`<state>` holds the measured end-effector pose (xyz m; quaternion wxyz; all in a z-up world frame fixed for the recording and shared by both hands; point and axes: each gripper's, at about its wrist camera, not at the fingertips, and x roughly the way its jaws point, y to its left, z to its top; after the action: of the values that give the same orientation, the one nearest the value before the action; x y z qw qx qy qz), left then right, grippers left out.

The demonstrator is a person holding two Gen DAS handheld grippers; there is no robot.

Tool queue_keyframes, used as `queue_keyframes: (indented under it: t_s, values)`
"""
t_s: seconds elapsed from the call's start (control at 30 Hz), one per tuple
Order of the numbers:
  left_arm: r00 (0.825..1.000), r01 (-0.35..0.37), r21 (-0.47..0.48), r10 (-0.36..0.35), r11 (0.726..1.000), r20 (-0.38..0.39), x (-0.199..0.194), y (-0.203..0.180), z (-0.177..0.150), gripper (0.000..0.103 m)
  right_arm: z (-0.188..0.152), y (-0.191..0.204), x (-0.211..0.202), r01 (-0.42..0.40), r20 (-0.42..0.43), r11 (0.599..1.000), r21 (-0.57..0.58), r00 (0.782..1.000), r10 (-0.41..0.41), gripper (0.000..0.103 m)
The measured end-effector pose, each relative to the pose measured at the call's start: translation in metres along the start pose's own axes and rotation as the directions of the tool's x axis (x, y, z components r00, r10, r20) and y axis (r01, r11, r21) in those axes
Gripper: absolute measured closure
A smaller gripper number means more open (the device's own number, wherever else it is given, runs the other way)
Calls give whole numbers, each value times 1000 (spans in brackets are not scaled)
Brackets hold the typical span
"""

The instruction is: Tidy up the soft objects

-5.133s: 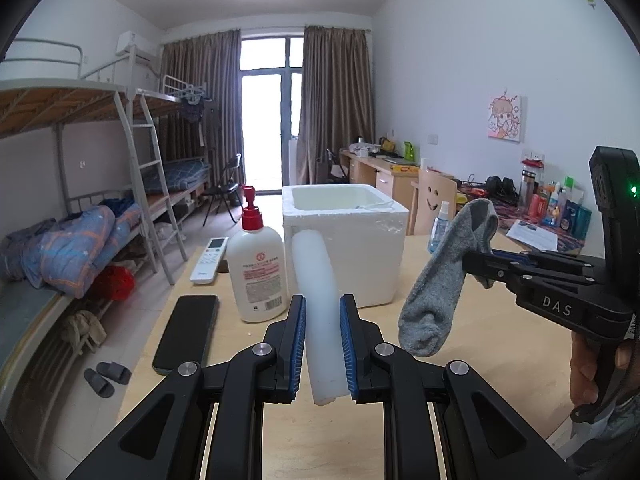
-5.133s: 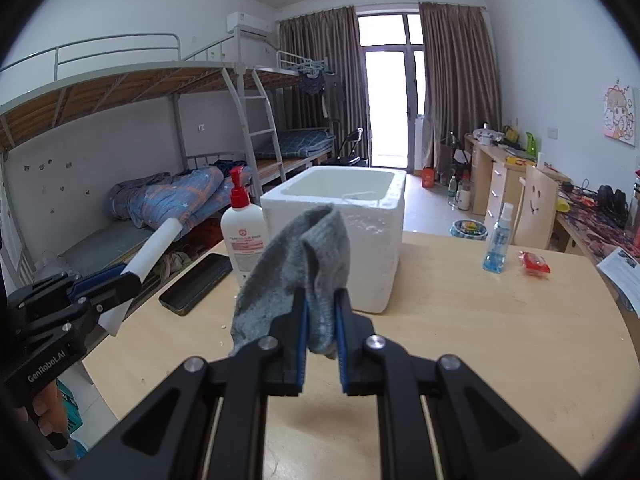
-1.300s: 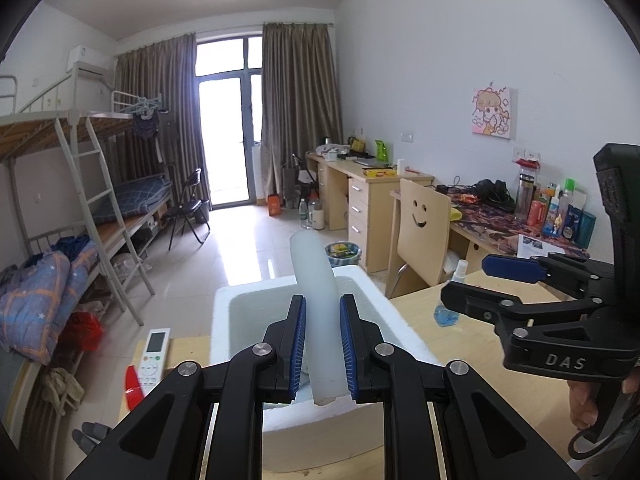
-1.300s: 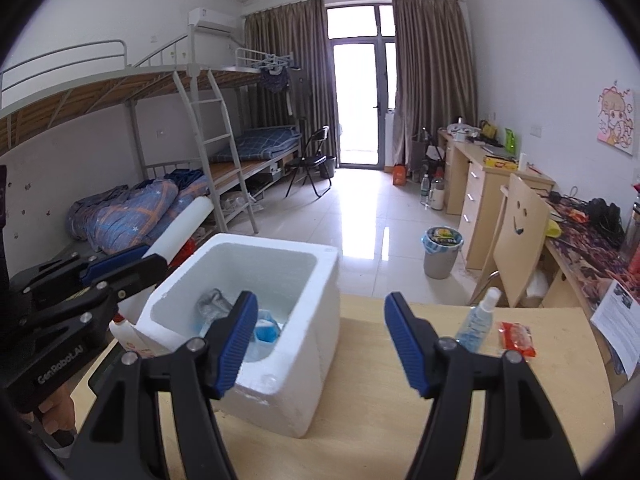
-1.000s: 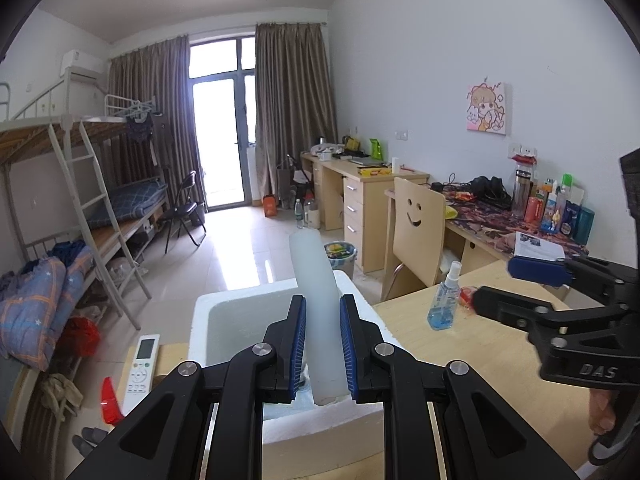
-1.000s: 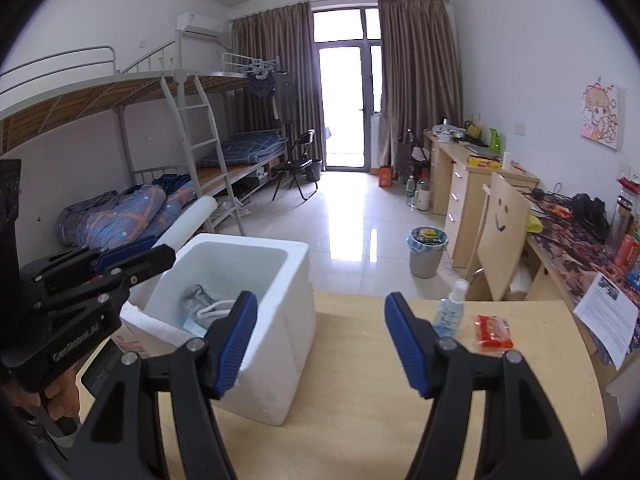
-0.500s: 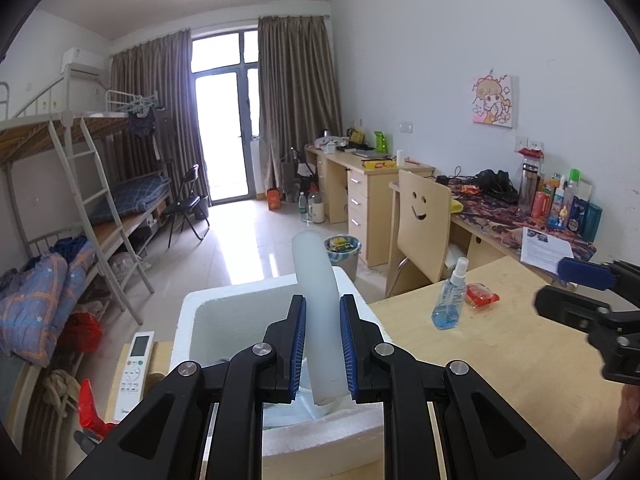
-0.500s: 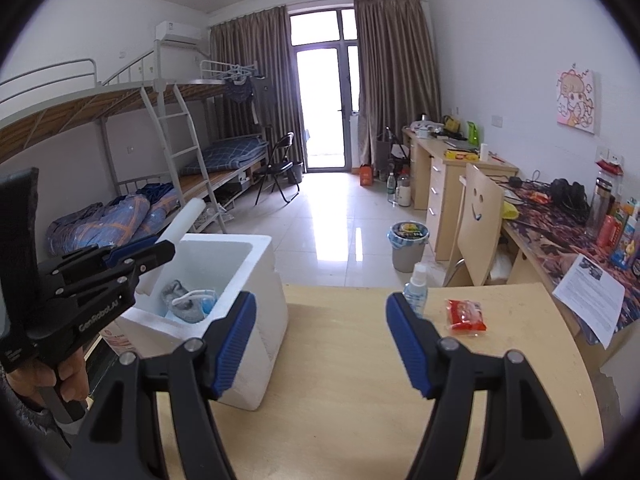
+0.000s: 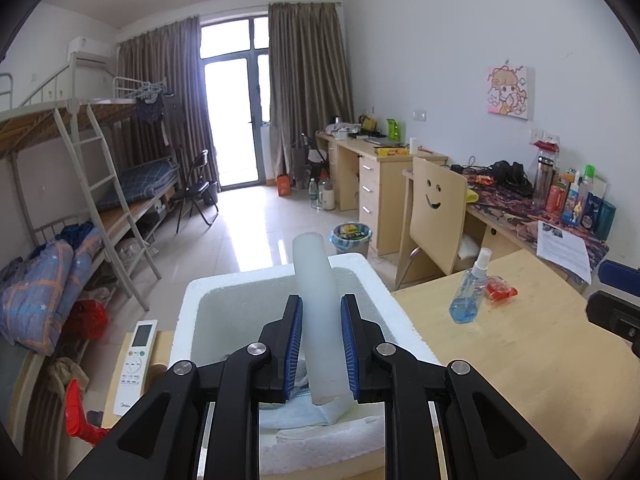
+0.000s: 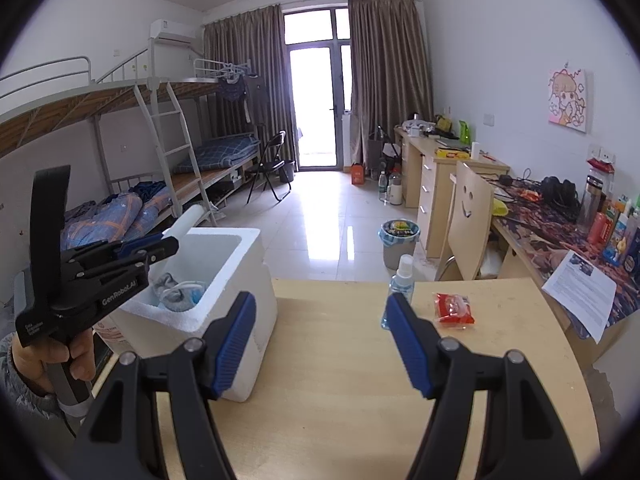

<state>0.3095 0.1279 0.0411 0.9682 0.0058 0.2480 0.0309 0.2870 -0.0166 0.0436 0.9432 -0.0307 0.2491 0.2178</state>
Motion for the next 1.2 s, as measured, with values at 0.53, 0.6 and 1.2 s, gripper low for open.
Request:
queue_keyframes:
  t_s: [0.53,0.6,1.2]
  values:
    - [994,-89,-50,92,995,61,-8,11,1,1,-2,0,-4,1,5,1000,13,1000,-2,31]
    - [994,-83,-53,86,995,61,-9,12,2,1,-2,1,-5,-2,8,1000,11,1000,2,31]
    - [993,-83,-39,86,996,82,-40,10,3,1,-2,10,-19,-18,29,1000,-1,999,18,8]
